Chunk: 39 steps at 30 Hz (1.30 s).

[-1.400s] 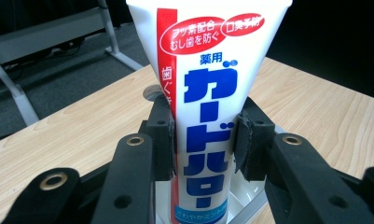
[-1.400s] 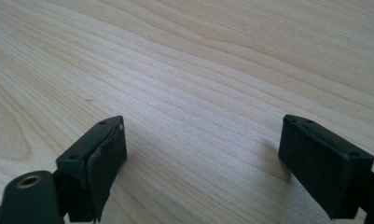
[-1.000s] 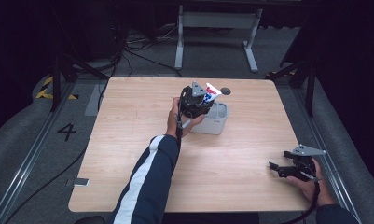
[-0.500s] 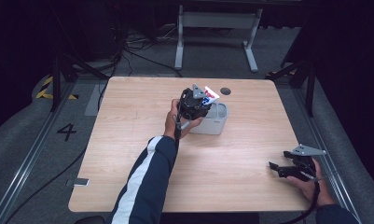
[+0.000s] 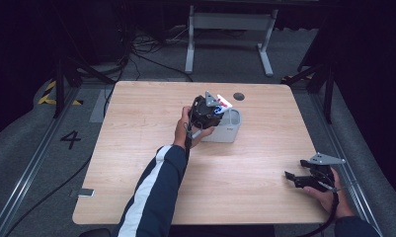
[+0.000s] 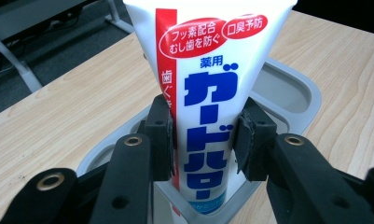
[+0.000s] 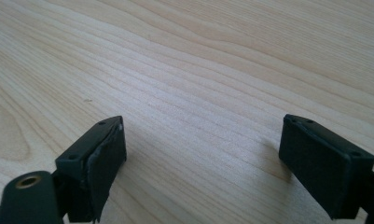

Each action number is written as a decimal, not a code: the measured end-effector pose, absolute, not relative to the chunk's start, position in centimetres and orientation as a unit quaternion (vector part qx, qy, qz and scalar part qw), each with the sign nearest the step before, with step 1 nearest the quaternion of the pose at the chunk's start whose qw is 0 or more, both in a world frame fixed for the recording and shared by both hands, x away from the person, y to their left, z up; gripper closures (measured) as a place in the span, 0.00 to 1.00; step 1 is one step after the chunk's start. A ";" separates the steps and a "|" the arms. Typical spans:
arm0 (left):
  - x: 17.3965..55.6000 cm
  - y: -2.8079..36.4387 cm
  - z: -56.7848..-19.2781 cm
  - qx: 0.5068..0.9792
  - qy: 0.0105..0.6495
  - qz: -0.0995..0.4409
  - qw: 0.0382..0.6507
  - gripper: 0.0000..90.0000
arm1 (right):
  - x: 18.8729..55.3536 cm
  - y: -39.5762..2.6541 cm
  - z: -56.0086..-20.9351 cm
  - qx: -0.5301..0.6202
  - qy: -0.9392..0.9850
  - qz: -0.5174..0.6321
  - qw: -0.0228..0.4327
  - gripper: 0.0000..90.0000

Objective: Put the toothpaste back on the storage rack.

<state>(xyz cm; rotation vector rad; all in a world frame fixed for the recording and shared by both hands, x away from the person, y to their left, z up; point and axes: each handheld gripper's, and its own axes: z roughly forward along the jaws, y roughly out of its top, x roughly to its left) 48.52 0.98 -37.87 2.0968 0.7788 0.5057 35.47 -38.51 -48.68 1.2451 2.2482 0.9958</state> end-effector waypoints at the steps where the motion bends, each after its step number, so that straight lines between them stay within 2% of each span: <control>1: 48.5 1.0 -37.9 0.833 0.310 0.201 0.411 0.70 | 35.5 -38.5 -48.7 0.443 0.801 0.355 0.192 0.17; 8: 48.5 1.0 -37.8 0.835 0.308 0.199 0.411 0.69 | 35.5 -38.5 -48.7 0.443 0.801 0.355 0.192 0.17; 13: 48.5 0.8 -38.3 0.845 0.306 0.196 0.393 0.62 | 35.5 -38.5 -48.7 0.443 0.801 0.355 0.192 0.17; 14: 48.4 0.9 -38.3 0.838 0.307 0.196 0.405 0.73 | 35.5 -38.5 -48.7 0.443 0.801 0.354 0.192 0.17; 17: 48.5 1.2 -38.1 0.828 0.316 0.191 0.423 0.71 | 35.5 -38.5 -48.7 0.443 0.801 0.355 0.191 0.17; 39: 48.3 3.0 -37.3 0.830 0.316 0.204 0.413 0.66 | 35.5 -38.5 -48.7 0.443 0.801 0.355 0.191 0.17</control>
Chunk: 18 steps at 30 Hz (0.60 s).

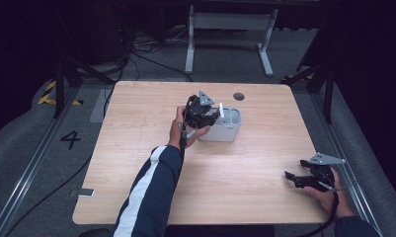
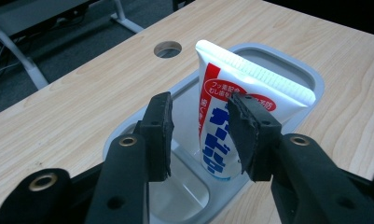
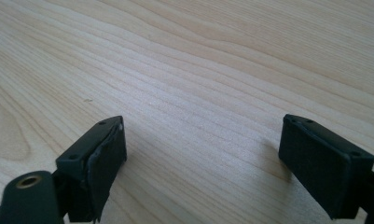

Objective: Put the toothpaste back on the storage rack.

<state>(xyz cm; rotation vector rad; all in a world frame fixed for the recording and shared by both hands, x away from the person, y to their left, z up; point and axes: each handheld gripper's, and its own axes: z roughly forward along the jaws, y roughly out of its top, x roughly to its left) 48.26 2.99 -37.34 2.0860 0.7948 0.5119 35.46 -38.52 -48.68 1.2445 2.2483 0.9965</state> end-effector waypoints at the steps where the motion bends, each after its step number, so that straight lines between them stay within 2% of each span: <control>1: 48.2 3.1 -37.3 0.830 0.318 0.206 0.409 0.66 | 35.5 -38.5 -48.7 0.443 0.801 0.355 0.191 0.17; 18: 46.5 4.0 -36.4 0.855 0.274 0.230 0.375 0.65 | 35.5 -38.5 -48.7 0.443 0.801 0.355 0.192 0.17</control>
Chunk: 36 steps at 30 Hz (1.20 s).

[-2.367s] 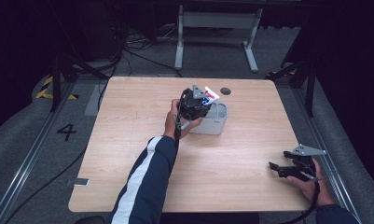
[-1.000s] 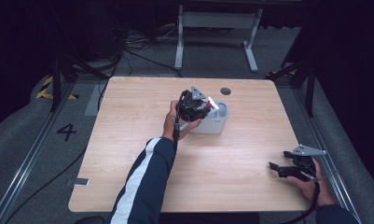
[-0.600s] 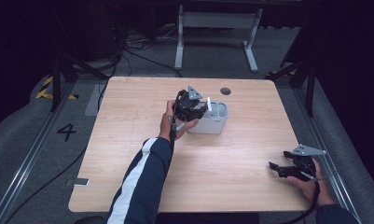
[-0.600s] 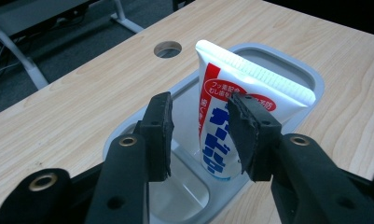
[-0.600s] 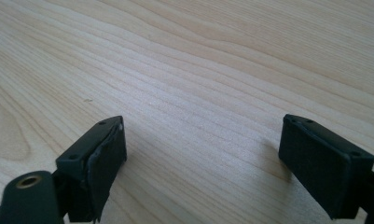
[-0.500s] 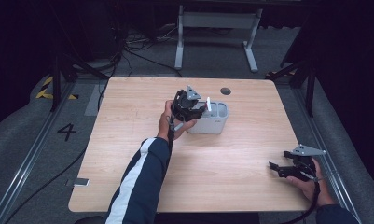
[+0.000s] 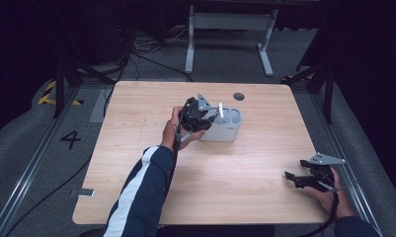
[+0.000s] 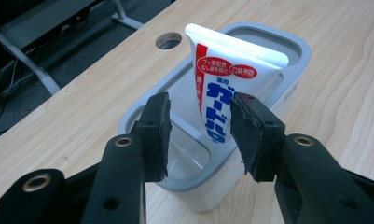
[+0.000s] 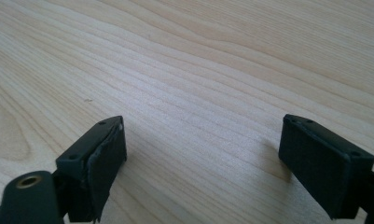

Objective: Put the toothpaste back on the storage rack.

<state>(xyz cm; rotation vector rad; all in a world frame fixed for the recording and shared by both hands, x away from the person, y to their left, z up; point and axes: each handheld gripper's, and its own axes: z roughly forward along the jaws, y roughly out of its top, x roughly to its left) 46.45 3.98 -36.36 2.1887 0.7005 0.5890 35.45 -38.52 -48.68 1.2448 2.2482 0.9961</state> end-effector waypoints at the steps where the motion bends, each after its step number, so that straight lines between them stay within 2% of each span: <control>1: 46.4 4.2 -36.2 0.857 0.271 0.230 0.373 0.64 | 35.5 -38.5 -48.7 0.443 0.801 0.355 0.191 0.17; 19: 44.3 7.8 -36.5 0.870 0.258 0.239 0.347 0.61 | 35.5 -38.5 -48.7 0.443 0.801 0.355 0.192 0.17; 36: 42.9 10.8 -38.4 0.882 0.266 0.235 0.310 0.48 | 35.4 -38.5 -48.7 0.443 0.801 0.355 0.192 0.17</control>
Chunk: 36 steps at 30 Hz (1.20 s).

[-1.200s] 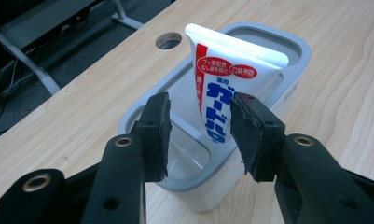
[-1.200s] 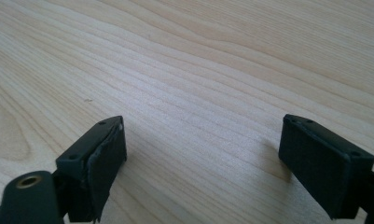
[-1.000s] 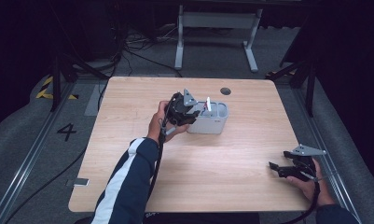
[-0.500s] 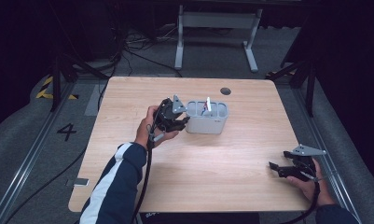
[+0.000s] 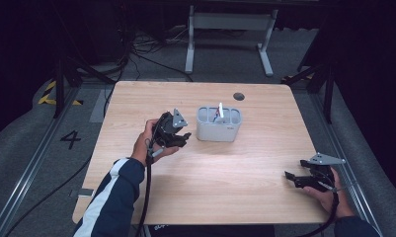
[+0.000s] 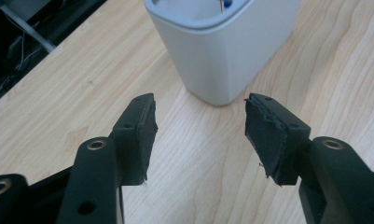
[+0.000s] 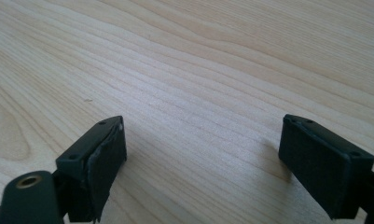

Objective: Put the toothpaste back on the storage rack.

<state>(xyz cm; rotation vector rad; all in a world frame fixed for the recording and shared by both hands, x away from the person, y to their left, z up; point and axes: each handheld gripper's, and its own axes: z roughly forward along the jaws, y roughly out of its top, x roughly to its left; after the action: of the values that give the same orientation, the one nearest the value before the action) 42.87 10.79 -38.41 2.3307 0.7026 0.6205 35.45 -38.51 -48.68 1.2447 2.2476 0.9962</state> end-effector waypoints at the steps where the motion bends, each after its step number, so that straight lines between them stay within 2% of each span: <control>1: 42.8 10.9 -38.5 0.883 0.268 0.233 0.307 0.48 | 35.4 -38.5 -48.7 0.443 0.801 0.355 0.192 0.17; 22: 41.1 14.9 -41.0 0.905 0.278 0.205 0.247 0.37 | 35.4 -38.5 -48.7 0.443 0.801 0.355 0.192 0.17; 28: 40.6 15.9 -41.6 0.902 0.294 0.199 0.245 0.28 | 35.5 -38.5 -48.7 0.443 0.801 0.355 0.191 0.17; 36: 39.5 17.7 -42.4 0.903 0.301 0.196 0.234 0.24 | 35.5 -38.5 -48.7 0.443 0.801 0.355 0.192 0.17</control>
<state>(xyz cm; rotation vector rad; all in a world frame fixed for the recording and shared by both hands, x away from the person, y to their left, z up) 39.52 17.70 -42.39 2.4809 0.8263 0.5391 35.45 -38.51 -48.68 1.2450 2.2480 0.9962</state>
